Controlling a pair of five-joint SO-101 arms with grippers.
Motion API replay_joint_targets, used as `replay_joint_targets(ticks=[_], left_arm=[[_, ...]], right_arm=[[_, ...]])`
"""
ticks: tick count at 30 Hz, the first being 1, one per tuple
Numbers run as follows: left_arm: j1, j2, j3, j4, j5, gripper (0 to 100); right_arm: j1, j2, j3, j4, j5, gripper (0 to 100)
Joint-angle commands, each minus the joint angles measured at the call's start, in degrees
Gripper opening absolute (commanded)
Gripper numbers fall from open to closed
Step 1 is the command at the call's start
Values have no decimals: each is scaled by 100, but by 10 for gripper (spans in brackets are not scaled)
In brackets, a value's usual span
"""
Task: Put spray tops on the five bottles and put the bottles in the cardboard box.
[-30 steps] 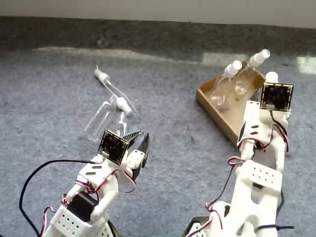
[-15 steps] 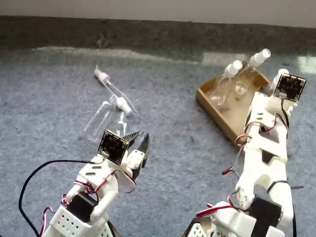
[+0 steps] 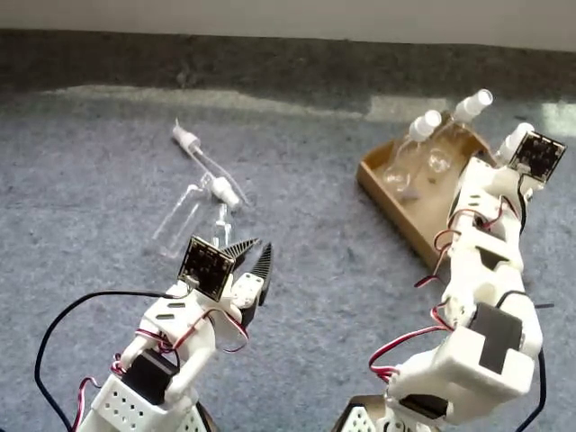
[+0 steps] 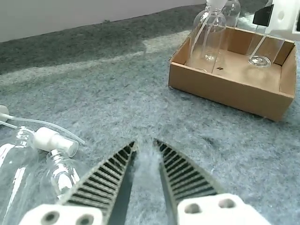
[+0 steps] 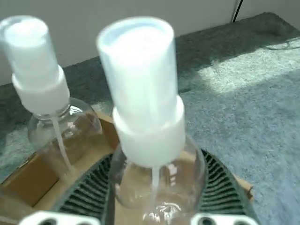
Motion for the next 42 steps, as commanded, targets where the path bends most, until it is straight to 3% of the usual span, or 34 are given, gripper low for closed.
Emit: replay_joint_targets(ticks=[1,35,42], left_arm=[[-66,-48,101,9,26,5],[-66,-48,101,9,26,5],[-66,-40,101,9,26,5]], right_arm=[[92,57,-576,-198,-70,123],[-180,1244,-1314,-224,-53,129],[-180,1349,-1314,-224,-79,246]])
